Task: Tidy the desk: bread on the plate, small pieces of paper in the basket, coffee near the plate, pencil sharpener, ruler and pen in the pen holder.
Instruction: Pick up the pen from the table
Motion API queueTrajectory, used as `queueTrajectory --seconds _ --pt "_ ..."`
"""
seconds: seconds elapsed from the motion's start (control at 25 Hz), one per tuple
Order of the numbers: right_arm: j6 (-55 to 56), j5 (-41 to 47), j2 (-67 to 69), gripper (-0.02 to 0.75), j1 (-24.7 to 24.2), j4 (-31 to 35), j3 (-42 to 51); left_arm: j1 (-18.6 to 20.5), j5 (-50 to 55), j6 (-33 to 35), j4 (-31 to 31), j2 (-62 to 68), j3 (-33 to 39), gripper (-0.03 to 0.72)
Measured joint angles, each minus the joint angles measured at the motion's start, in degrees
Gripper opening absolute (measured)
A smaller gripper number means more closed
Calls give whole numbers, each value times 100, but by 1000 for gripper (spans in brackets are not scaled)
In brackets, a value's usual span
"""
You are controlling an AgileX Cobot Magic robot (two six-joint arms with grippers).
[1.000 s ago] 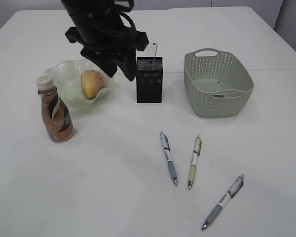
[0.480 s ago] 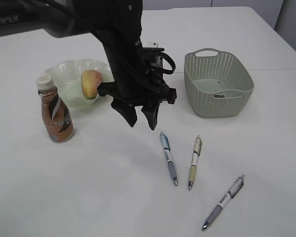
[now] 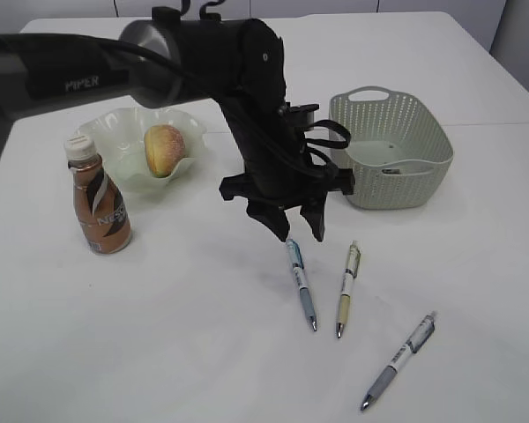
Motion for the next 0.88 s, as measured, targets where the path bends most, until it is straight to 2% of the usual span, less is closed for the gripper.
queueTrajectory --seconds 0.88 --pt "-240 0 0 467 0 0 0 -76 -160 -236 121 726 -108 356"
